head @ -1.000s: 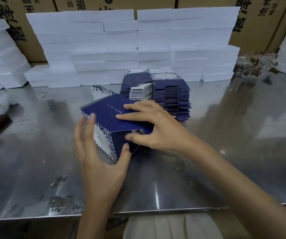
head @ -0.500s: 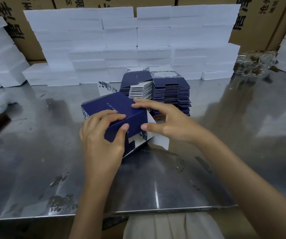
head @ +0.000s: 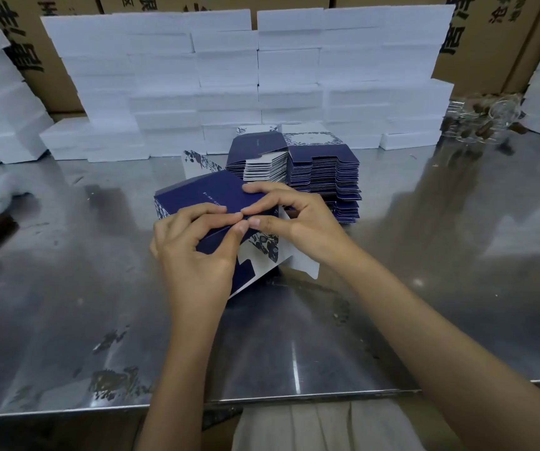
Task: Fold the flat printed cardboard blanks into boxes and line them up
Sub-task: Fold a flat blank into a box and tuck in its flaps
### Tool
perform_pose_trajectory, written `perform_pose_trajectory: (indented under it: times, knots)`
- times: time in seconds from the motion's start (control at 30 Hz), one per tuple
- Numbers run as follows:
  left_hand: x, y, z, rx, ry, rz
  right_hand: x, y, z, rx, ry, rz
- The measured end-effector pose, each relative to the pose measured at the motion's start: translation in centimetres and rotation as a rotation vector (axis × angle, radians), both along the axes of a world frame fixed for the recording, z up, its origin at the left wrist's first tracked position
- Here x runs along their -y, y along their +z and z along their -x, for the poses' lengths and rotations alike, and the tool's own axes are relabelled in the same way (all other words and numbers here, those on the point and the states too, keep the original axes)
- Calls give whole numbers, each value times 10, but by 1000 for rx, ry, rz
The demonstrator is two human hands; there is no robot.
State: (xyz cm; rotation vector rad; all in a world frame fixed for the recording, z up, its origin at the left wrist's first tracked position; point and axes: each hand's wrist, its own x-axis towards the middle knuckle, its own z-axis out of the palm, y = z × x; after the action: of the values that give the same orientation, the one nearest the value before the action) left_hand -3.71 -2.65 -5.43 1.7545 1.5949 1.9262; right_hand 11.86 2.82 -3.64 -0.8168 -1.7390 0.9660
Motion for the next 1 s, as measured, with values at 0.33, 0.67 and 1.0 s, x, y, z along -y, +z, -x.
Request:
perform_pose_trajectory:
  times: [0.33, 0.67, 1.0]
  knots:
    - [1, -12, 10, 112, -55, -72, -10, 1, -9, -104, 7, 135]
    - [4, -14, 13, 89, -114, -62, -13, -1, -13, -155, -20, 151]
    - [3, -17, 21, 123, -221, -69, -13, -3, -14, -166, -120, 124]
